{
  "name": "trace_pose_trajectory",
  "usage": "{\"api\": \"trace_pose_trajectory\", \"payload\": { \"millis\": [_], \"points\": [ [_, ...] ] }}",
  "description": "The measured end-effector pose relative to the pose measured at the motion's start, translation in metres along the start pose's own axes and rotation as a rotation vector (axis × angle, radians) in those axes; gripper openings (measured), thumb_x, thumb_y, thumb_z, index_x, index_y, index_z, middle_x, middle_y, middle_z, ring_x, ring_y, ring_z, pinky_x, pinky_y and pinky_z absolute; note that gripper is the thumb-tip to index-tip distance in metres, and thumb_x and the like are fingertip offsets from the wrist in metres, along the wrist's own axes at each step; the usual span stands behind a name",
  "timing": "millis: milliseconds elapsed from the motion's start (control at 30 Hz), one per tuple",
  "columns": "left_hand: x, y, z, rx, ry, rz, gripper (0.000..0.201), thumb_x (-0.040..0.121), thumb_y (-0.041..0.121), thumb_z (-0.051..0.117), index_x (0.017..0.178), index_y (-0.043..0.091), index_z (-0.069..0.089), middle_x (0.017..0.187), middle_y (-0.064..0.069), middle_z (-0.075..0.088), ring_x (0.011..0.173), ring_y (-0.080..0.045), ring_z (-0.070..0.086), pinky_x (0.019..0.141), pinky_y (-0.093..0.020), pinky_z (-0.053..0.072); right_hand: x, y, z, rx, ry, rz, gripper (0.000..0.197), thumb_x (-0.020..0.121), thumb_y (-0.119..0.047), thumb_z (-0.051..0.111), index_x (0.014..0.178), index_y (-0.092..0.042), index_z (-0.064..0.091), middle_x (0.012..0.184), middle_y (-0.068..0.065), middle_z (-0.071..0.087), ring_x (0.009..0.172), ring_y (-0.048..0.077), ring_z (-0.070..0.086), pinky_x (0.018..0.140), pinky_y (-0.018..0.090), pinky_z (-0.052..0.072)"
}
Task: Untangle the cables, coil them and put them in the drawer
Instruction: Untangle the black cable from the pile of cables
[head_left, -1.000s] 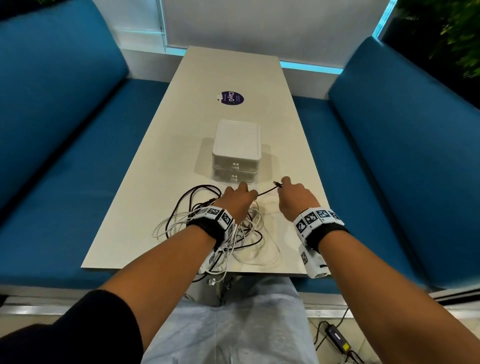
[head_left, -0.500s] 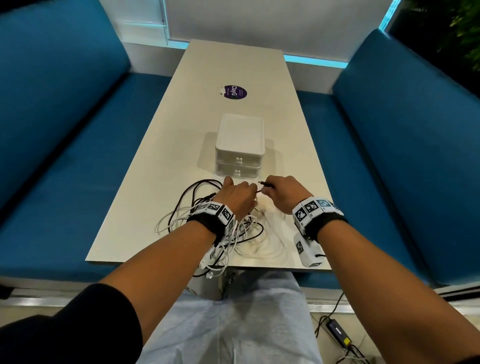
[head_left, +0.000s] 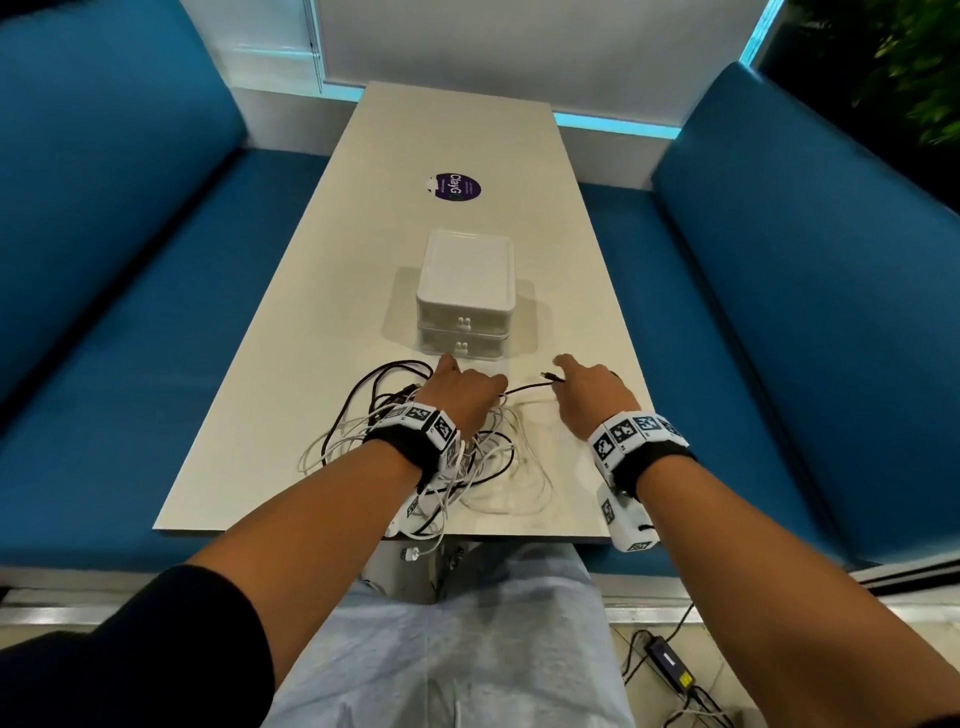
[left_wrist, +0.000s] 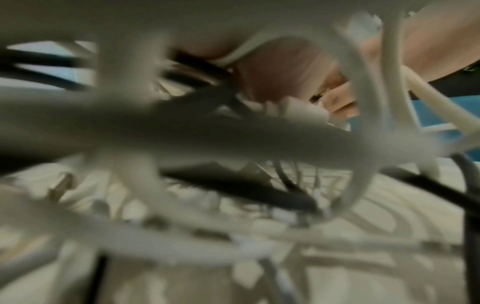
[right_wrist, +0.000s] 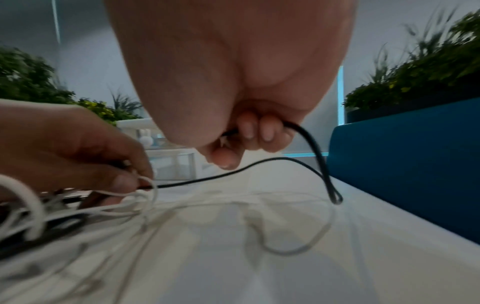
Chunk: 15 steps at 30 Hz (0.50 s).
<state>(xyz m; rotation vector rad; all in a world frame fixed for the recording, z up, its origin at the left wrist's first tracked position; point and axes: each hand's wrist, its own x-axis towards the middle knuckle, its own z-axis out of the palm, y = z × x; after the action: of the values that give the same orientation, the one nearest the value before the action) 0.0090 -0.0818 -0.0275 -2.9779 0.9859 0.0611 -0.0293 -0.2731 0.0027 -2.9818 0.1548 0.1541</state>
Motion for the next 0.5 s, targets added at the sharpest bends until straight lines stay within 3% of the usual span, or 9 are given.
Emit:
{"api": "trace_pose_trajectory", "payload": {
  "millis": [100, 233, 300, 400, 500],
  "points": [
    [-0.001, 0.003, -0.001, 0.025, 0.040, 0.023, 0.021, 0.090, 0.006, 0.048, 0.108, 0.017, 0.048, 0.095, -0.002, 0.066, 0.077, -0.031, 0.057, 0.088, -0.041, 0.030, 0.002, -0.021, 0.008, 0.127, -0.066, -0.146, 0.037, 0.101, -0.028, 0.043, 0.137, -0.028, 0.046, 0.105, 0.018, 0.066, 0.092, 0.036, 0.064, 0.074, 0.038, 0.052],
    [0.000, -0.002, 0.006, -0.001, 0.097, 0.029, 0.025, 0.095, 0.024, 0.050, 0.117, 0.013, 0.048, 0.106, -0.005, 0.062, 0.083, -0.030, 0.056, 0.090, -0.042, 0.029, 0.008, -0.030, 0.011, 0.242, -0.069, -0.141, 0.026, 0.101, -0.030, 0.047, 0.123, -0.020, 0.056, 0.103, 0.017, 0.068, 0.094, 0.036, 0.062, 0.075, 0.038, 0.051],
    [-0.001, -0.002, 0.003, -0.041, 0.097, 0.043, 0.029, 0.095, 0.029, 0.052, 0.119, 0.014, 0.047, 0.111, -0.005, 0.060, 0.091, -0.029, 0.056, 0.095, -0.042, 0.029, 0.010, -0.029, 0.012, 0.276, -0.063, -0.129, 0.027, 0.099, -0.031, 0.051, 0.125, -0.022, 0.054, 0.100, 0.017, 0.069, 0.092, 0.036, 0.062, 0.076, 0.038, 0.051],
    [-0.004, 0.001, -0.003, -0.087, 0.122, 0.053, 0.031, 0.096, 0.026, 0.054, 0.122, 0.014, 0.045, 0.117, -0.003, 0.059, 0.102, -0.028, 0.053, 0.098, -0.039, 0.026, 0.012, -0.027, 0.012, 0.295, -0.096, -0.121, 0.027, 0.098, -0.033, 0.053, 0.124, -0.026, 0.056, 0.103, 0.016, 0.069, 0.093, 0.034, 0.062, 0.077, 0.037, 0.050],
    [-0.004, 0.004, -0.002, -0.054, 0.138, 0.043, 0.032, 0.092, 0.012, 0.056, 0.120, 0.016, 0.043, 0.110, -0.001, 0.063, 0.099, -0.027, 0.055, 0.094, -0.037, 0.028, 0.015, -0.022, 0.013, 0.304, -0.120, -0.109, 0.025, 0.098, -0.035, 0.054, 0.115, -0.020, 0.061, 0.101, 0.013, 0.069, 0.092, 0.032, 0.061, 0.071, 0.032, 0.045]
  ]
}}
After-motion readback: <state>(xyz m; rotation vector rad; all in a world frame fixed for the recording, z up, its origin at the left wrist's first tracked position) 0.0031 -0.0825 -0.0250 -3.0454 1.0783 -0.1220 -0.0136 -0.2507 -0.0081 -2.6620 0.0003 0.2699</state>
